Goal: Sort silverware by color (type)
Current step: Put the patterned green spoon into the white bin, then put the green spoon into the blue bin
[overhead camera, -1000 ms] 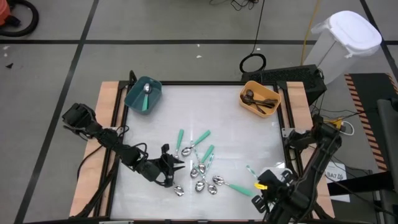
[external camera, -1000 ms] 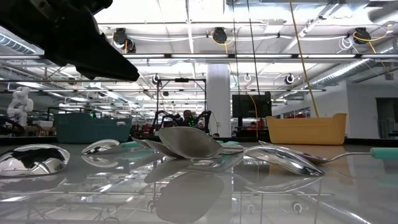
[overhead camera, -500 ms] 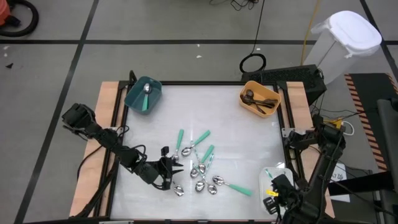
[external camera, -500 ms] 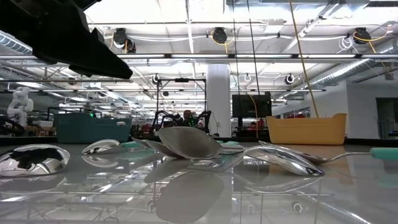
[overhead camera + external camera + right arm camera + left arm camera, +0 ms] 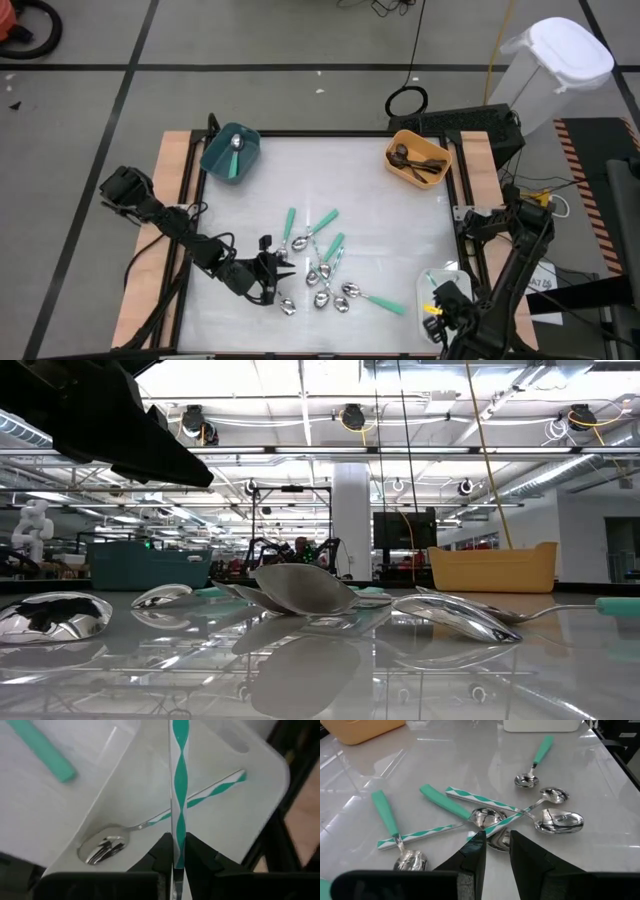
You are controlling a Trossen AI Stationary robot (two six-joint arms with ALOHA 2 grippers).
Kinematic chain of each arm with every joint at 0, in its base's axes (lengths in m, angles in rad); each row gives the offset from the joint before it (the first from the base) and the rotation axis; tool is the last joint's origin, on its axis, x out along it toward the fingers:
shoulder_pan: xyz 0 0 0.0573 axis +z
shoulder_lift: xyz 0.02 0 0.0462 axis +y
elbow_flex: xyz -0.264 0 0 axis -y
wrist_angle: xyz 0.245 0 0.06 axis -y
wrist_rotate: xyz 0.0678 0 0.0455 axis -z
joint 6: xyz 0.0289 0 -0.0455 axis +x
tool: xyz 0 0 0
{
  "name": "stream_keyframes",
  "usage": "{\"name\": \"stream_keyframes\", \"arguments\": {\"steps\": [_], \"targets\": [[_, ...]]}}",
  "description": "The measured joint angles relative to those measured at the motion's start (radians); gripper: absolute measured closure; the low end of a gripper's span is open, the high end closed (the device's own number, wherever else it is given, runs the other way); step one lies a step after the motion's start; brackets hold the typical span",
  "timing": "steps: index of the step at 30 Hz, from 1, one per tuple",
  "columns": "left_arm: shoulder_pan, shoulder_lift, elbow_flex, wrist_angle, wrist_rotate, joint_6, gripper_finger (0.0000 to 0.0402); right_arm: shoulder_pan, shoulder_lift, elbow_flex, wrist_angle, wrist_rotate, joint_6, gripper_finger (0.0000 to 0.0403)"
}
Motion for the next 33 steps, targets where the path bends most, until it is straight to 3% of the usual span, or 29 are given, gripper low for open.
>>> {"name": "stream_keyframes", "arguments": {"steps": [14, 27, 30, 33], "targets": [[0.000, 0.000, 0.000, -0.001, 0.000, -0.002, 0.0314, 0.000, 0.000, -0.026, 0.027, -0.001, 0.010, 0.0364], [0.000, 0.000, 0.000, -0.026, 0.000, -0.014, 0.0314, -0.001, 0.000, -0.024, 0.015, 0.001, 0.016, 0.0247], [0.000, 0.000, 0.000, -0.048, 0.000, -0.022, 0.0314, 0.000, 0.000, -0.004, 0.025, 0.108, 0.022, 0.0235], [0.000, 0.000, 0.000, -0.071, -0.001, -0.031, 0.0314, 0.000, 0.000, 0.015, 0.040, 0.371, 0.010, 0.0232]]}}
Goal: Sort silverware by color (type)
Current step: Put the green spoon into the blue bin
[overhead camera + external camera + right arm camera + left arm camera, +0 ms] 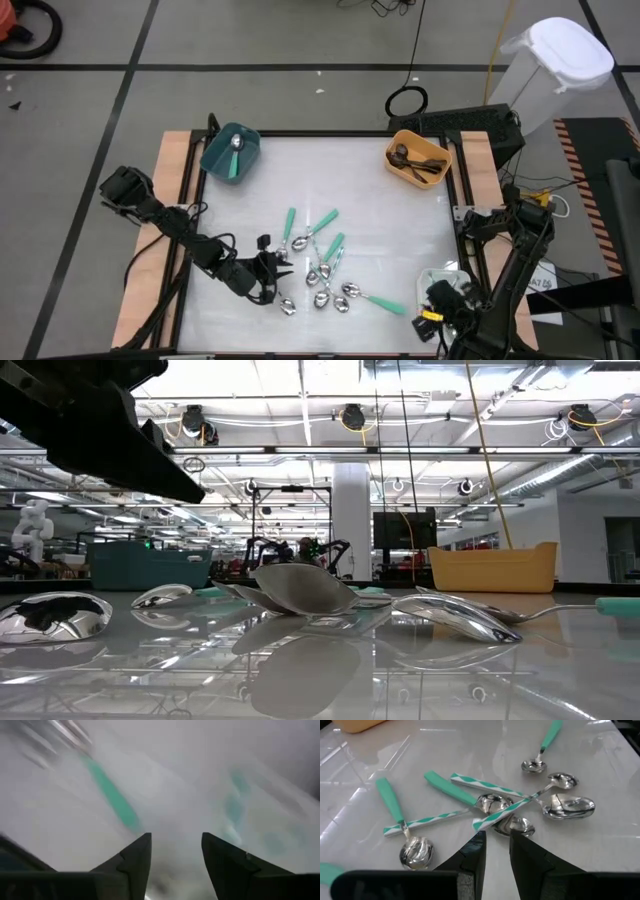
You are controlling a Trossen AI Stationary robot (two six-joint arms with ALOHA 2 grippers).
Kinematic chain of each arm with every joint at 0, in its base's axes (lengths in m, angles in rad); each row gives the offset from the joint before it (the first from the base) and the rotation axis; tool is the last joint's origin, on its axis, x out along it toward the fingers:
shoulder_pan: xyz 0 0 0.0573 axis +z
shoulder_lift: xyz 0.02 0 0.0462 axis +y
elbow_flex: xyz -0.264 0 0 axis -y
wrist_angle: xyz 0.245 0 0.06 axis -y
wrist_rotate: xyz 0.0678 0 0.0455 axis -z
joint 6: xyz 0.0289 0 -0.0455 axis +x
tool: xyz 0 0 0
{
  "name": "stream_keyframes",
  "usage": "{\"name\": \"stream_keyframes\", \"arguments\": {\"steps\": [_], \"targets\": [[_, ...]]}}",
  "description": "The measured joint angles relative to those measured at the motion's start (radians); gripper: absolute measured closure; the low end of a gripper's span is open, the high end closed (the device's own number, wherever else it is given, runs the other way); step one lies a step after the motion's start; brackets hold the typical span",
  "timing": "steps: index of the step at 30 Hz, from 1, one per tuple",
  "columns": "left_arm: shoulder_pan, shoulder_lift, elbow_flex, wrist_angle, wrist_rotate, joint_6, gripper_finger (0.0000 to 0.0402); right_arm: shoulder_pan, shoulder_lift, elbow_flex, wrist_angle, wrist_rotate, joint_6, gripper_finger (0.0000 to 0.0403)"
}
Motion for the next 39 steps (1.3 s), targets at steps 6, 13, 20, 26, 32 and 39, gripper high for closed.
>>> {"name": "stream_keyframes", "arguments": {"steps": [6, 13, 20, 26, 32, 39], "targets": [[0.009, 0.000, 0.000, -0.011, 0.000, -0.021, 0.0314, -0.033, 0.005, 0.003, 0.086, 0.507, -0.180, 0.0232], [0.013, 0.000, 0.000, -0.011, -0.001, -0.041, 0.0314, -0.150, 0.095, 0.003, 0.292, 0.809, -0.583, 0.0232], [0.026, 0.000, 0.000, 0.009, -0.062, 0.014, 0.0314, -0.263, 0.245, 0.003, 0.549, 0.743, -0.898, 0.0232], [0.037, 0.000, 0.000, 0.042, -0.085, 0.000, 0.0313, -0.344, 0.343, 0.003, 0.711, 0.509, -1.105, 0.0232], [0.023, 0.000, 0.000, 0.208, -0.028, 0.064, 0.0271, -0.376, 0.374, 0.003, 0.749, 0.387, -1.351, 0.0232], [0.020, 0.000, 0.060, 0.168, -0.057, 0.063, 0.0129, -0.381, 0.300, 0.003, 0.633, 0.468, -1.457, 0.0232]]}}
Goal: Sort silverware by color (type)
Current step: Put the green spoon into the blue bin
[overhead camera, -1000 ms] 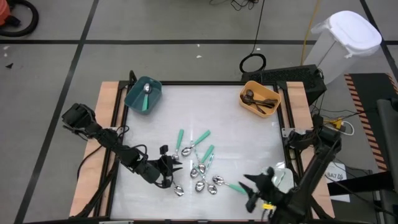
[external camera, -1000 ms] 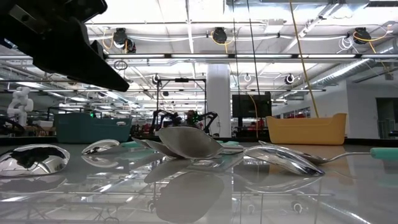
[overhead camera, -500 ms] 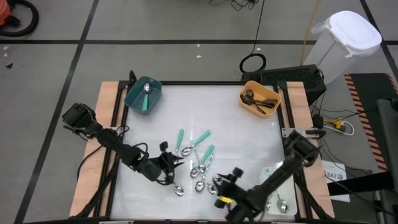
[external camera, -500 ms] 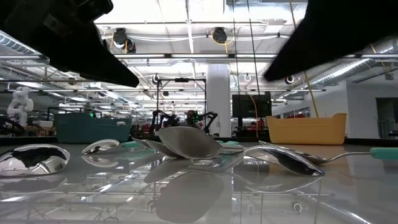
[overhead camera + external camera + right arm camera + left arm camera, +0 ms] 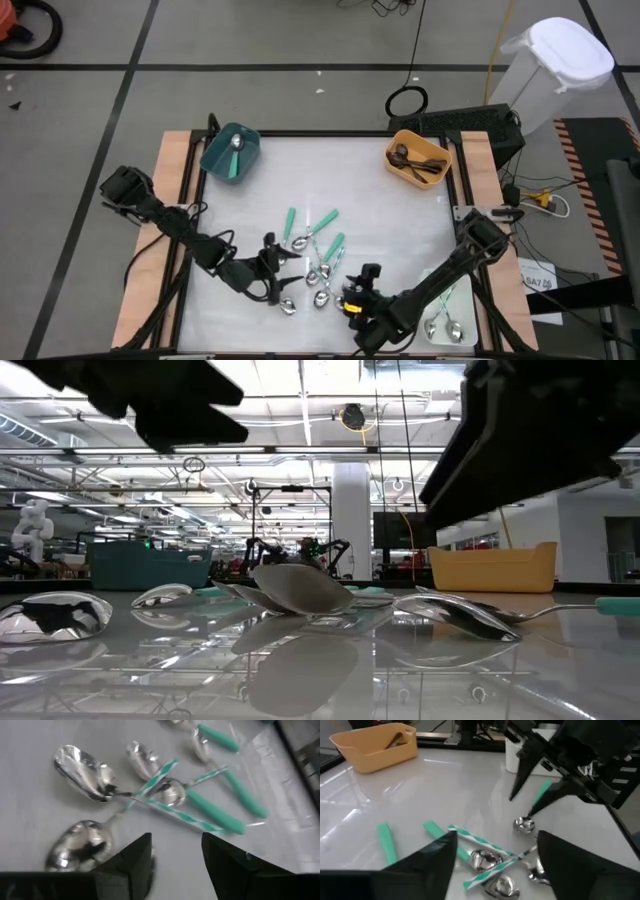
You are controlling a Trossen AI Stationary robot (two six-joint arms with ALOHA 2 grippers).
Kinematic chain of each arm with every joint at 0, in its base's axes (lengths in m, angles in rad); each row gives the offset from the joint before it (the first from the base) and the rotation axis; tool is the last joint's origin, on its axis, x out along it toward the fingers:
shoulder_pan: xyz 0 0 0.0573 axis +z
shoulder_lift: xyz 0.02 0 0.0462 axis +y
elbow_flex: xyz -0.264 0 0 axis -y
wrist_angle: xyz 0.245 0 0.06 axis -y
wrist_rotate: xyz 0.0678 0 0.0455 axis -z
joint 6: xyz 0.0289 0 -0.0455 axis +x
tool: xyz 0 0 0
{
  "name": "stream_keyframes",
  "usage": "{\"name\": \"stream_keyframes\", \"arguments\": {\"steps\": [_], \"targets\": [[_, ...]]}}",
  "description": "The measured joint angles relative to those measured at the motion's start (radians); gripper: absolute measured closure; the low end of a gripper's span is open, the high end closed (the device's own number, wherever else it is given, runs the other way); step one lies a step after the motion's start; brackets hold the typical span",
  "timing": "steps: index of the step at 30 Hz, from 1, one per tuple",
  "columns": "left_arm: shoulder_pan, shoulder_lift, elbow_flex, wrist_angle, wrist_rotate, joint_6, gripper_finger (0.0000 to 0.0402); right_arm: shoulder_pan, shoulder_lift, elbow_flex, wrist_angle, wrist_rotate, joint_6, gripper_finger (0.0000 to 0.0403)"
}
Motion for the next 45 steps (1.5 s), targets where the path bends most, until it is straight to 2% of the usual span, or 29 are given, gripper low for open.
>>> {"name": "stream_keyframes", "arguments": {"steps": [4, 7, 13, 16, 19, 24, 27, 30, 32, 37, 41, 45], "targets": [[0.017, 0.053, 0.102, -0.109, -0.010, 0.005, 0.0093, 0.002, -0.022, 0.000, -0.096, 0.026, -0.007, 0.0232], [0.028, 0.128, 0.216, -0.215, -0.013, 0.021, 0.0090, 0.002, -0.030, 0.000, -0.160, 0.033, -0.007, 0.0232], [0.044, 0.309, 0.451, -0.543, -0.034, 0.017, 0.0090, 0.018, -0.050, -0.030, -0.267, 0.028, 0.030, 0.0232], [0.048, 0.383, 0.523, -0.594, -0.043, 0.015, 0.0090, 0.047, -0.102, -0.101, -0.267, 0.027, 0.080, 0.0232], [0.057, 0.422, 0.538, -0.581, -0.015, 0.007, 0.0090, 0.084, -0.181, -0.207, -0.254, 0.026, 0.165, 0.0232], [0.092, 0.431, 0.538, -0.649, -0.008, -0.131, 0.0090, 0.134, -0.325, -0.393, -0.089, 0.026, 0.263, 0.0232], [0.104, 0.431, 0.538, -0.665, -0.002, -0.202, 0.0090, 0.143, -0.390, -0.481, 0.069, 0.021, 0.244, 0.0232], [0.107, 0.431, 0.538, -0.665, 0.057, -0.233, 0.0090, 0.141, -0.430, -0.539, 0.205, -0.006, 0.188, 0.0232], [0.111, 0.431, 0.538, -0.668, 0.090, -0.270, 0.0090, 0.138, -0.441, -0.559, 0.280, -0.027, 0.143, 0.0232], [0.113, 0.431, 0.570, -0.668, 0.092, -0.322, 0.0090, 0.137, -0.443, -0.561, 0.384, -0.028, 0.061, 0.0232], [0.116, 0.458, 0.644, -0.627, 0.090, -0.324, 0.0090, 0.138, -0.443, -0.561, 0.461, -0.026, -0.001, 0.0232], [0.112, 0.535, 0.761, -0.665, 0.063, -0.323, 0.0095, 0.138, -0.442, -0.561, 0.497, -0.027, -0.015, 0.0232]]}}
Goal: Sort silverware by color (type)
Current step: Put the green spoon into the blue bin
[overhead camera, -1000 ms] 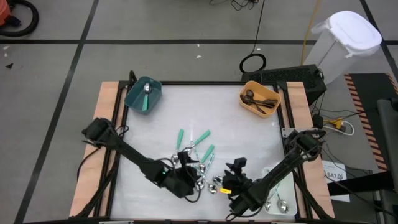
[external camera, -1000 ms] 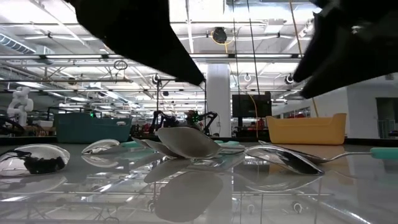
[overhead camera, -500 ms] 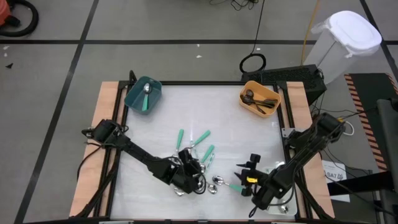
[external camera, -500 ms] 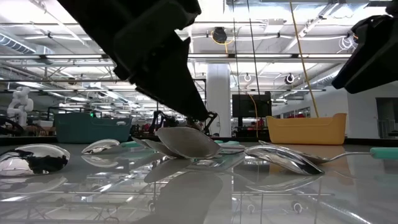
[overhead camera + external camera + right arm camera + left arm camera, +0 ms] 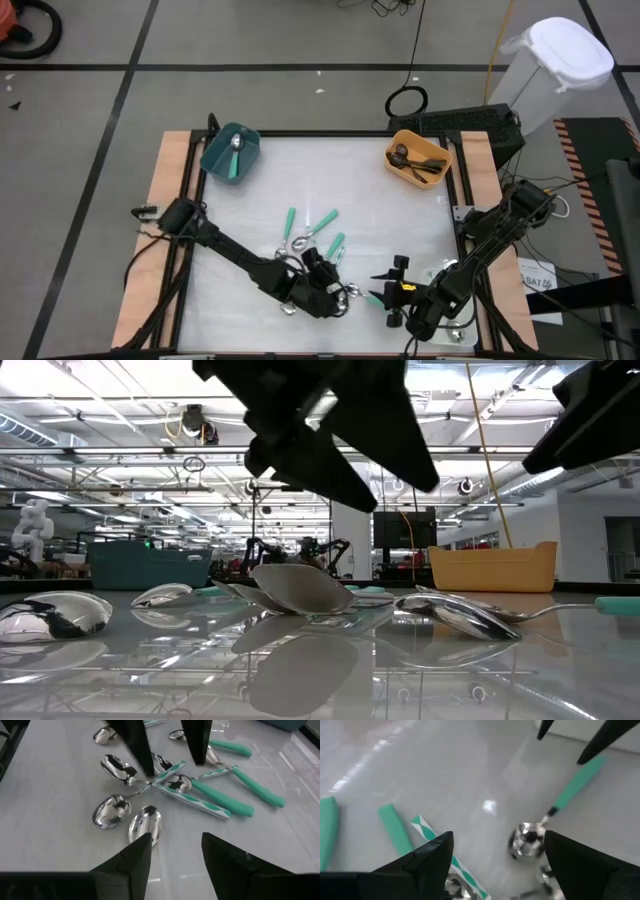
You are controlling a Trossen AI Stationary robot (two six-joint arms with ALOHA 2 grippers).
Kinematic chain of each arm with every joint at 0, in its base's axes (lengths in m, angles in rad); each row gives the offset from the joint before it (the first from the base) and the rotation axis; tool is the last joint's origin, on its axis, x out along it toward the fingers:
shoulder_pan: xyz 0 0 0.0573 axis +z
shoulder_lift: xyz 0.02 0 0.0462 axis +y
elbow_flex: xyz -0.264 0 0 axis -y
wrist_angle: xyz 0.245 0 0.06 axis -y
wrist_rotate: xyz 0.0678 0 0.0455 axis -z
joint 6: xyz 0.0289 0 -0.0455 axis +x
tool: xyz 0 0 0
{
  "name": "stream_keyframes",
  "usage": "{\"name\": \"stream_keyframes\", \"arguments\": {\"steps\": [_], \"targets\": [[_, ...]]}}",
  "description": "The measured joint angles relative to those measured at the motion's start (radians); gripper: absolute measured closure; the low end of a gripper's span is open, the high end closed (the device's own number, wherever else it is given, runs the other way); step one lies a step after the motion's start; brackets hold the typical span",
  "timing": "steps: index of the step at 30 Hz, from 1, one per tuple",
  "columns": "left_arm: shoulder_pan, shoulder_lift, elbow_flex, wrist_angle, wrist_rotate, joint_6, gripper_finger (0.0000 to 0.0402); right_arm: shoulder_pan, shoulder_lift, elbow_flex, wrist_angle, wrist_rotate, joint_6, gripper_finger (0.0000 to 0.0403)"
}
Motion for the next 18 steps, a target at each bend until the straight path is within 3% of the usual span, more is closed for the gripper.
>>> {"name": "stream_keyframes", "arguments": {"steps": [10, 18], "targets": [[0.003, 0.208, 0.311, -0.437, -0.038, -0.271, 0.0156, 0.037, 0.000, -0.001, -0.025, -0.078, 0.043, 0.0232], [0.005, 0.291, 0.344, -0.367, -0.039, -0.324, 0.0163, 0.053, 0.000, 0.000, -0.022, -0.077, 0.041, 0.0232]]}}
